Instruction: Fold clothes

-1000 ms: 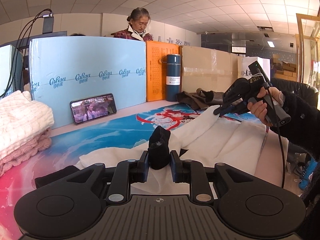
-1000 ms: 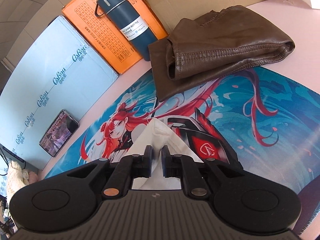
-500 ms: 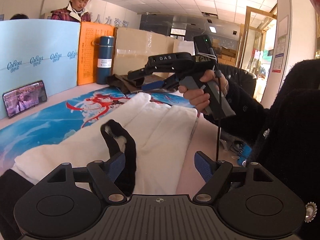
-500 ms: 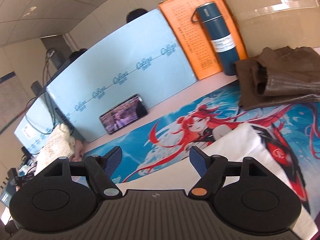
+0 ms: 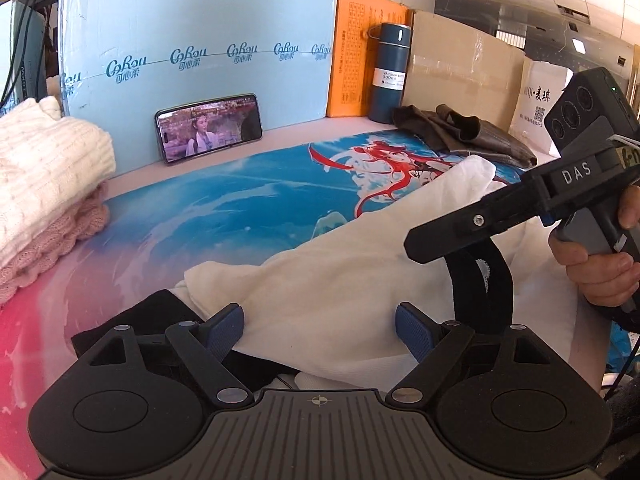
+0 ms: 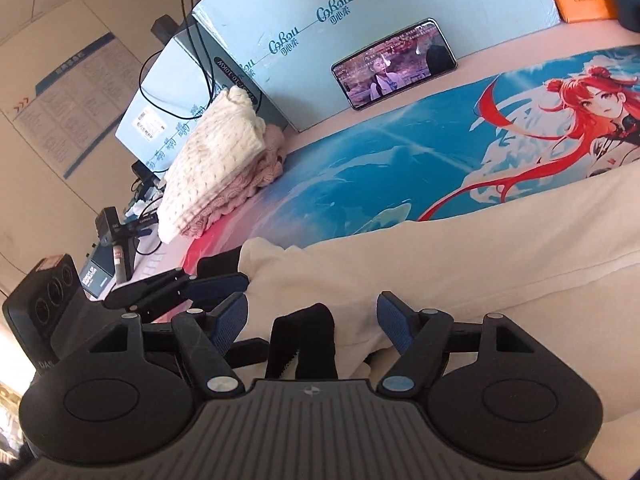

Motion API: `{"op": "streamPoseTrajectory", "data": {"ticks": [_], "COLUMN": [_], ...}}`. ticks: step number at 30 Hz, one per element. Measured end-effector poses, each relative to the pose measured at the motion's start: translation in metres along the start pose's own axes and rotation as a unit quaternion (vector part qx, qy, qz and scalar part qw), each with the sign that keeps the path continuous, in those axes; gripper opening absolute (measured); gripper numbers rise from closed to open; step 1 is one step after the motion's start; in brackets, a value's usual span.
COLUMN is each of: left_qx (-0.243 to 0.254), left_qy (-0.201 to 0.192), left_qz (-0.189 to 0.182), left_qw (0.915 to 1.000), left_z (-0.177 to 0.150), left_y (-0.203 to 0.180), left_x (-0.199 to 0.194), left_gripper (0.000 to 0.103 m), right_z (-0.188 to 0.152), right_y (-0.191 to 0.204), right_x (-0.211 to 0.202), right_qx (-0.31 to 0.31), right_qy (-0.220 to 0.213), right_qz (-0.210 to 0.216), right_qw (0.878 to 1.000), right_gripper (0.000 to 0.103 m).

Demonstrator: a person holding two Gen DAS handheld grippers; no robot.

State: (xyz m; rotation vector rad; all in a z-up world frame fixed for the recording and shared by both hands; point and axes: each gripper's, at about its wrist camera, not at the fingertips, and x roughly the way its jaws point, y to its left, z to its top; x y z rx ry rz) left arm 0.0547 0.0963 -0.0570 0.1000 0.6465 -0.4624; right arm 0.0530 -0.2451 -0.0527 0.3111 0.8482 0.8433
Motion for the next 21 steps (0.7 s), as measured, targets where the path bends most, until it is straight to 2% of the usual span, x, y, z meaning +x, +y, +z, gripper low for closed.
{"op": "streamPoseTrajectory", "data": {"ticks": [1, 4, 6, 8, 12, 16, 19, 21], "left_qx": [0.007, 0.046, 0.058, 0.056, 0.073, 0.083, 0.110, 0.114], "left_qy": [-0.005, -0.033, -0.047, -0.037, -0.026, -0.020, 0.007, 0.005], "left_qz": [0.008, 0.068, 0.089, 0.091, 0.103, 0.091, 0.093, 0.092], "left_qw": [0.9999, 0.9961, 0.9932, 0.9936, 0.9916, 0.9922, 0.9895, 0.9892], "left_z": [0.001, 0.005, 0.008, 0.014, 0.027, 0.033, 0.025, 0.018], "left_y": [-0.003, -0.027, -0.044, -0.057, -0.077, -0.093, -0.106, -0.108], "left_x": [-0.002, -0.011, -0.013, -0.005, 0.013, 0.023, 0.037, 0.040], "left_gripper": [0.085, 0.087, 0.090, 0.092, 0.092, 0.092, 0.092, 0.093], "right_z": [-0.005, -0.017, -0.021, -0.023, -0.020, -0.017, -0.016, -0.016], "right_y": [0.002, 0.008, 0.012, 0.015, 0.003, -0.008, -0.020, -0.029], "right_x": [-0.008, -0.027, -0.035, -0.042, -0.052, -0.062, -0.065, -0.067], "right_qx": [-0.019, -0.070, -0.091, -0.104, -0.063, -0.022, -0.004, -0.002], "right_qy": [-0.003, -0.011, -0.029, -0.052, -0.074, -0.097, -0.099, -0.097], "right_qz": [-0.004, -0.011, -0.012, -0.011, -0.018, -0.024, -0.057, -0.083], "right_qw": [1.000, 0.997, 0.995, 0.993, 0.995, 0.995, 0.993, 0.992], "right_gripper": [0.071, 0.071, 0.071, 0.071, 0.073, 0.074, 0.075, 0.078]}}
